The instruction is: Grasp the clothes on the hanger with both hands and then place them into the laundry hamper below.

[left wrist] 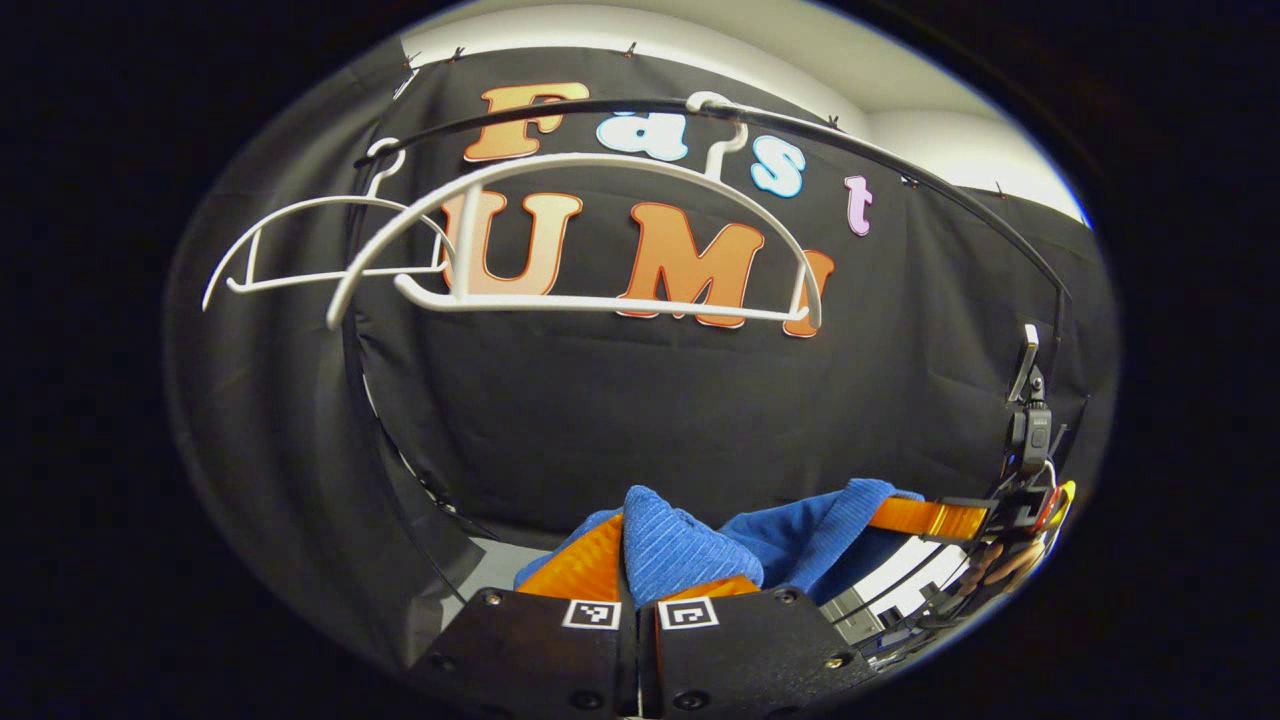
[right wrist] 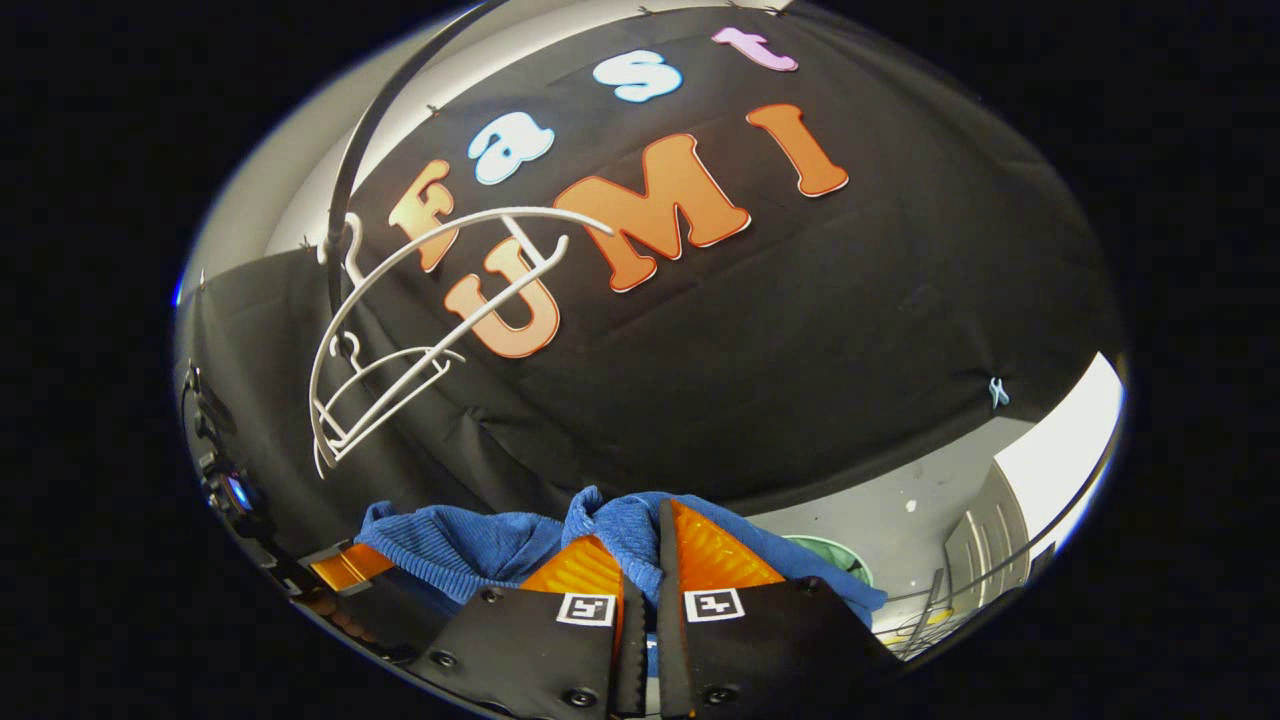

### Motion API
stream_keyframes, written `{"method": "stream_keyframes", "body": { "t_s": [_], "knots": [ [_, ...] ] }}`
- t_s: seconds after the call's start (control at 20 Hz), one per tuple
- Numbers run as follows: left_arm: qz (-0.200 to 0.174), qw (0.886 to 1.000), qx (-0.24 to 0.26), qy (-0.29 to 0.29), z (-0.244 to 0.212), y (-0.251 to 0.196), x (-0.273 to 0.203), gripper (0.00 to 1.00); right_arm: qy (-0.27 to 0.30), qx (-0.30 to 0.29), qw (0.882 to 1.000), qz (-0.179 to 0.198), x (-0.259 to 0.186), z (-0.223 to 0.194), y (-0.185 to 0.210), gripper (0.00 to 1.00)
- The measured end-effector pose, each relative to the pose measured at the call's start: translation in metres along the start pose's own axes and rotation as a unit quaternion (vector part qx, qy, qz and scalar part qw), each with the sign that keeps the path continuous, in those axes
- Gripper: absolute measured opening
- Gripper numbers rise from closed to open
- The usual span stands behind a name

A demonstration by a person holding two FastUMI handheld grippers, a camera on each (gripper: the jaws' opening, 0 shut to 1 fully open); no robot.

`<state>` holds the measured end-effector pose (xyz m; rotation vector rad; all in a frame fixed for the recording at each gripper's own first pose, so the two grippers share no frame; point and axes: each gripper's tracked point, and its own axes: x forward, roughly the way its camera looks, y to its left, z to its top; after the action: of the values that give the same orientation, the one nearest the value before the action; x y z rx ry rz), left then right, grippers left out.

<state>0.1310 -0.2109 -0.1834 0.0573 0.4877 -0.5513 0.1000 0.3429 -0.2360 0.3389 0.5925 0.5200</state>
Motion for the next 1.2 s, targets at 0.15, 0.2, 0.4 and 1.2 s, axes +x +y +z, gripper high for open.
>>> {"method": "stream_keyframes", "body": {
  "t_s": [0.15, 0.2, 0.4, 1.2],
  "knots": [
    [-0.001, 1.000, -0.009, 0.017, -0.018, -0.009, 0.014, 0.01, 0.010, -0.038, 0.999, -0.011, 0.007, -0.009, 0.003, 0.12],
    [-0.002, 1.000, -0.012, 0.024, -0.024, -0.011, 0.017, 0.01, 0.012, -0.047, 0.999, -0.014, -0.002, -0.009, 0.003, 0.12],
    [0.005, 0.999, -0.006, 0.044, -0.045, -0.014, 0.027, 0.00, 0.025, -0.076, 0.996, -0.029, 0.010, -0.024, 0.001, 0.12],
    [0.048, 0.984, 0.000, 0.173, -0.144, -0.002, 0.092, 0.01, 0.119, -0.134, 0.979, -0.101, 0.062, -0.102, -0.050, 0.12]
  ]
}}
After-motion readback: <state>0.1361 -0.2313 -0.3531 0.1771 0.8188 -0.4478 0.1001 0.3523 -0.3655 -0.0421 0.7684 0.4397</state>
